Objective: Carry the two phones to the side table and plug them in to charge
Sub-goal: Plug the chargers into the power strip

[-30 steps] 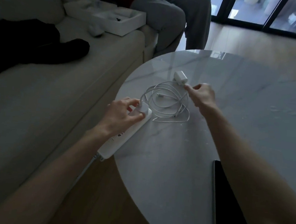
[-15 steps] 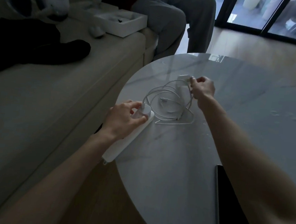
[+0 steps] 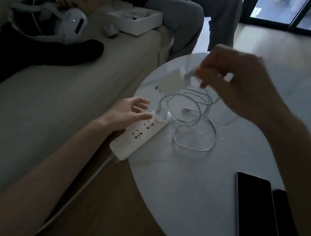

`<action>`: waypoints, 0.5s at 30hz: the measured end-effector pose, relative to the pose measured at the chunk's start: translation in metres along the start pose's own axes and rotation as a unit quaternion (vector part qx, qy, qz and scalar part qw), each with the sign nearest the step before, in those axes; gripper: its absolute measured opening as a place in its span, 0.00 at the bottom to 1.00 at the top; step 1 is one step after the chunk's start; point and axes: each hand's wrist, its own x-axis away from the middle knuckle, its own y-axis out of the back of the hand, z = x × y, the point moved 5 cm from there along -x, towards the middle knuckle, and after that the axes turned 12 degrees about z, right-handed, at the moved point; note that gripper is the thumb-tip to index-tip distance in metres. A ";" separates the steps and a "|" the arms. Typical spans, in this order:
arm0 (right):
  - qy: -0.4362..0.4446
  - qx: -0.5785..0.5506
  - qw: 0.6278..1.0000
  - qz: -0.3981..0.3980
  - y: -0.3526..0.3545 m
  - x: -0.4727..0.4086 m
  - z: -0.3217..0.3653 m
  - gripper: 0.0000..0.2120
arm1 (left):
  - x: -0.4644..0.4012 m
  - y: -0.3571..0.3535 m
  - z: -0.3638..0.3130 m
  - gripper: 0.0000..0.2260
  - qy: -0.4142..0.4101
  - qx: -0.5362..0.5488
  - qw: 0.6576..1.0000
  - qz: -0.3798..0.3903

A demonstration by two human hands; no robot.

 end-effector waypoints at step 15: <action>-0.036 0.113 0.970 0.212 -0.093 -0.018 -0.001 0.06 | 0.021 -0.015 0.004 0.29 -0.064 -0.113 0.992 -0.002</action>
